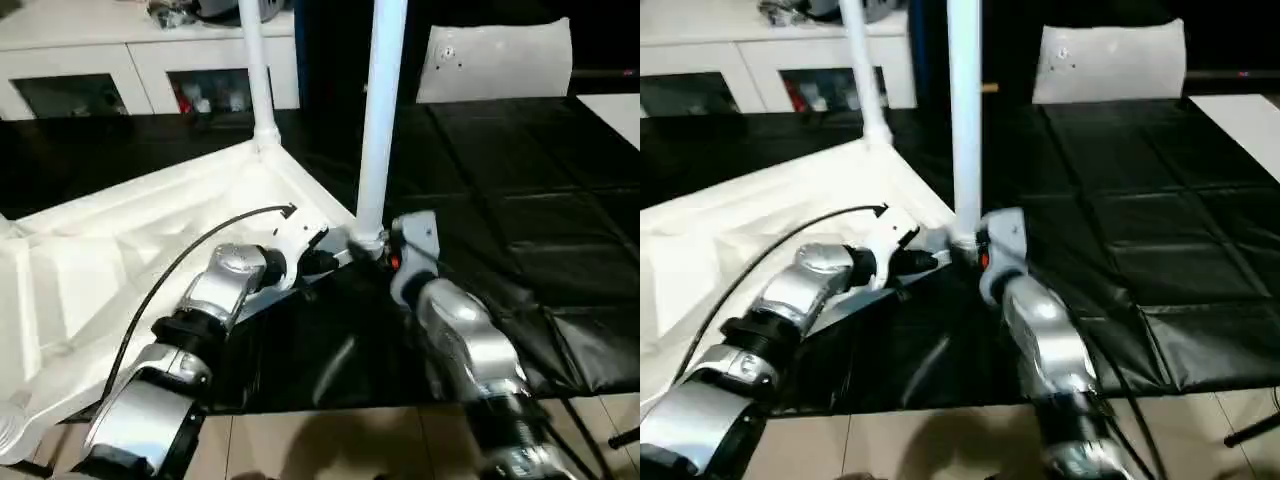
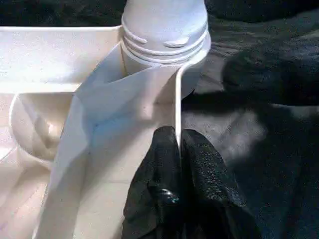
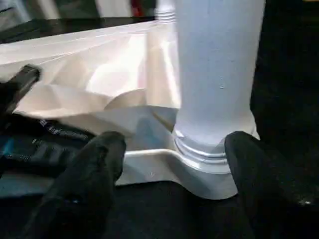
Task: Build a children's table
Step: Rotate leg to tighten
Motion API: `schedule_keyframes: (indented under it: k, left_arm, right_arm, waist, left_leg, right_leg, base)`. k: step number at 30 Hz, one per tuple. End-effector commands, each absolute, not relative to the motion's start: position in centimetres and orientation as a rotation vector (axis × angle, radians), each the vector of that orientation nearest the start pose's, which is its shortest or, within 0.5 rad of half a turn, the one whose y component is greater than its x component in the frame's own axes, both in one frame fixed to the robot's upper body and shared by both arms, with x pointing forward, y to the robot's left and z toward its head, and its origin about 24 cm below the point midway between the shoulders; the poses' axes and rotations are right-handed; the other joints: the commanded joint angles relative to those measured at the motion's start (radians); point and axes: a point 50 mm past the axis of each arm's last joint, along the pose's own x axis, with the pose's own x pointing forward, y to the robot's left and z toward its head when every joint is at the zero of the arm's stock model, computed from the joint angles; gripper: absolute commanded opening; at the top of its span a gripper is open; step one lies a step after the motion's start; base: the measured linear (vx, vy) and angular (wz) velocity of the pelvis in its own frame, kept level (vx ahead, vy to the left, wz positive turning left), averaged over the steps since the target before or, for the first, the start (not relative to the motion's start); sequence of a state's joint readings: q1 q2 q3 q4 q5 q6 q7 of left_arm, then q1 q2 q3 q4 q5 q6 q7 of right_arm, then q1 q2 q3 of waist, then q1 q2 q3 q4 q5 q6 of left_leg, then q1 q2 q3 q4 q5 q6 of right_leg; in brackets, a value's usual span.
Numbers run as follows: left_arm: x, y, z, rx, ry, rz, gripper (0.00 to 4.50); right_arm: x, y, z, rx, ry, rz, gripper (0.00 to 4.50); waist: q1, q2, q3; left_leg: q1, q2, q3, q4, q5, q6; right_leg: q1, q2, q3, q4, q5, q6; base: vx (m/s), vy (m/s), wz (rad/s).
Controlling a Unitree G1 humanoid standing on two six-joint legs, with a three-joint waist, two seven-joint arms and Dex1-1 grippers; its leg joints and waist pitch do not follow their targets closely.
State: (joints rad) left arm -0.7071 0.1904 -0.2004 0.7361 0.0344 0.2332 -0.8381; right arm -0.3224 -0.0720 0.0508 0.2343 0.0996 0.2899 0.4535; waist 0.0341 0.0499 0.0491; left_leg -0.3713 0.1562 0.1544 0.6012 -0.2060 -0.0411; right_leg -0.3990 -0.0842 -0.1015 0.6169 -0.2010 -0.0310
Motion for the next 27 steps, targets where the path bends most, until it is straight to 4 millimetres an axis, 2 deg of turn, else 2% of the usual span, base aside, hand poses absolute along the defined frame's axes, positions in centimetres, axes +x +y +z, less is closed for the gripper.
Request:
schedule_keyframes:
  k: [1,4,5,8,9,12,13,14,15,16,17,20,21,23,24,25,26,27]
  left_arm:
    - [34.5,10.8,6.2,0.305,0.394,-1.043,0.0]
    - [33.9,11.6,5.9,0.341,0.417,-1.12,0.0]
    - [33.8,11.8,5.8,0.355,0.42,-1.14,0.0]
    - [33.3,12.2,5.7,0.392,0.432,-1.214,0.0]
    - [32.6,12.7,5.4,0.442,0.451,-1.312,0.0]
    - [32.0,13.1,5.2,0.496,0.479,-1.385,0.0]
    - [31.6,13.4,5.1,0.527,0.49,-1.446,0.0]
    - [31.5,13.5,5.1,0.535,0.493,-1.471,0.0]
    - [31.4,13.5,5.1,0.539,0.495,-1.486,0.0]
    - [31.3,13.5,5.1,0.541,0.496,-1.502,0.0]
    - [31.2,13.5,5.2,0.548,0.494,-1.527,0.0]
    - [30.9,13.4,5.4,0.567,0.491,-1.588,0.0]
    - [30.7,13.3,5.5,0.573,0.489,-1.619,0.0]
    - [30.6,13.1,5.6,0.579,0.486,-1.644,0.0]
    - [30.5,13.1,5.6,0.591,0.484,-1.656,0.0]
    - [30.5,13.1,5.6,0.601,0.484,-1.669,0.0]
    - [30.4,13.0,5.6,0.613,0.483,-1.687,0.0]
    - [30.4,13.0,5.6,0.613,0.483,-1.687,0.0]
  right_arm:
    - [30.0,-11.7,5.4,0.019,0.175,0.657,3.9]
    - [29.6,-13.3,5.6,-0.035,0.179,0.742,4.12]
    - [29.5,-13.6,5.7,-0.045,0.186,0.764,4.33]
    - [29.2,-14.4,6.1,-0.064,0.196,0.837,4.38]
    - [29.0,-15.2,6.6,-0.082,0.202,0.93,4.38]
    - [28.8,-15.7,7.0,-0.103,0.211,1.007,4.38]
    - [28.6,-15.9,7.3,-0.122,0.228,1.08,4.38]
    - [28.5,-16.0,7.4,-0.131,0.237,1.112,4.38]
    - [28.5,-16.0,7.4,-0.137,0.243,1.133,4.38]
    - [28.4,-16.0,7.4,-0.146,0.253,1.157,4.38]
    - [28.3,-16.0,7.4,-0.161,0.263,1.197,4.38]
    - [28.0,-15.9,7.4,-0.181,0.284,1.29,4.38]
    - [28.0,-15.9,7.4,-0.182,0.292,1.319,4.22]
    - [28.0,-15.8,7.3,-0.186,0.302,1.349,4.04]
    - [28.0,-15.7,7.3,-0.182,0.312,1.365,4.04]
    - [28.0,-15.6,7.3,-0.175,0.321,1.382,4.0]
    - [28.0,-15.5,7.3,-0.168,0.324,1.393,3.86]
    - [28.0,-15.5,7.3,-0.168,0.324,1.393,3.7]
  waist:
    - [0.014,-0.004,-0.072]
    - [0.015,-0.005,-0.07]
    - [0.016,-0.005,-0.069]
    - [0.022,-0.007,-0.068]
    - [0.027,-0.01,-0.068]
    - [0.037,-0.01,-0.066]
    - [0.039,-0.01,-0.065]
    - [0.045,-0.015,-0.066]
    - [0.05,-0.013,-0.062]
    - [0.054,-0.012,-0.063]
    - [0.061,-0.019,-0.064]
    - [0.069,-0.018,-0.067]
    - [0.071,-0.025,-0.068]
    - [0.077,-0.024,-0.069]
    - [0.08,-0.028,-0.068]
    - [0.082,-0.027,-0.068]
    - [0.085,-0.029,-0.068]
    - [0.087,-0.027,-0.068]
  left_leg:
    - [-0.002,0.068,-0.022,-0.058,-0.041,0.135]
    - [-0.002,0.069,-0.022,-0.056,-0.036,0.146]
    - [-0.001,0.07,-0.02,-0.057,-0.046,0.146]
    - [0.001,0.07,-0.018,-0.058,-0.074,0.138]
    - [0.002,0.07,-0.019,-0.059,-0.084,0.135]
    - [0.005,0.076,-0.016,-0.059,-0.085,0.131]
    - [0.006,0.076,-0.016,-0.06,-0.09,0.128]
    - [0.005,0.075,-0.015,-0.06,-0.102,0.126]
    - [0.006,0.078,-0.013,-0.062,-0.108,0.12]
    - [0.007,0.077,-0.013,-0.062,-0.11,0.115]
    - [0.01,0.079,-0.012,-0.063,-0.109,0.107]
    - [0.009,0.081,-0.012,-0.062,-0.092,0.107]
    - [0.007,0.08,-0.011,-0.061,-0.08,0.113]
    - [0.007,0.08,-0.009,-0.059,-0.07,0.117]
    - [0.008,0.08,-0.007,-0.059,-0.074,0.116]
    - [0.008,0.08,-0.008,-0.059,-0.077,0.116]
    - [0.008,0.081,-0.006,-0.06,-0.08,0.115]
    - [0.009,0.082,-0.006,-0.06,-0.076,0.11]
  right_leg:
    - [0.076,-0.087,0.06,-0.067,0.001,-0.24]
    - [0.075,-0.084,0.061,-0.064,0.029,-0.25]
    - [0.073,-0.084,0.063,-0.063,0.024,-0.253]
    - [0.074,-0.085,0.063,-0.068,-0.025,-0.25]
    - [0.076,-0.086,0.062,-0.071,-0.051,-0.244]
    - [0.068,-0.084,0.064,-0.069,-0.056,-0.243]
    - [0.068,-0.084,0.064,-0.07,-0.065,-0.241]
    - [0.07,-0.085,0.063,-0.071,-0.092,-0.237]
    - [0.065,-0.085,0.064,-0.074,-0.12,-0.228]
    - [0.065,-0.085,0.064,-0.076,-0.134,-0.224]
    - [0.064,-0.087,0.065,-0.075,-0.142,-0.224]
    - [0.063,-0.087,0.064,-0.068,-0.108,-0.228]
    - [0.064,-0.088,0.064,-0.065,-0.091,-0.231]
    - [0.062,-0.089,0.064,-0.063,-0.09,-0.232]
    - [0.06,-0.088,0.064,-0.066,-0.099,-0.23]
    - [0.06,-0.089,0.065,-0.065,-0.105,-0.229]
    - [0.06,-0.089,0.064,-0.067,-0.116,-0.225]
    - [0.058,-0.089,0.064,-0.065,-0.117,-0.223]
  base:
    - [0.0,0.0,0.0]
    - [0.0,0.0,0.0]
    - [0.0,0.0,0.0]
    - [0.0,0.0,0.0]
    - [0.0,0.0,0.0]
    - [0.0,0.0,0.0]
    - [0.0,0.0,0.0]
    - [0.0,0.0,0.0]
    - [0.0,0.0,0.0]
    - [0.0,0.0,0.0]
    - [0.0,0.0,0.0]
    - [0.0,0.0,0.0]
    - [0.0,0.0,0.0]
    - [0.0,0.0,0.0]
    - [0.0,0.0,0.0]
    - [0.0,0.0,0.0]
    - [0.0,0.0,0.0]
    - [0.0,0.0,0.0]
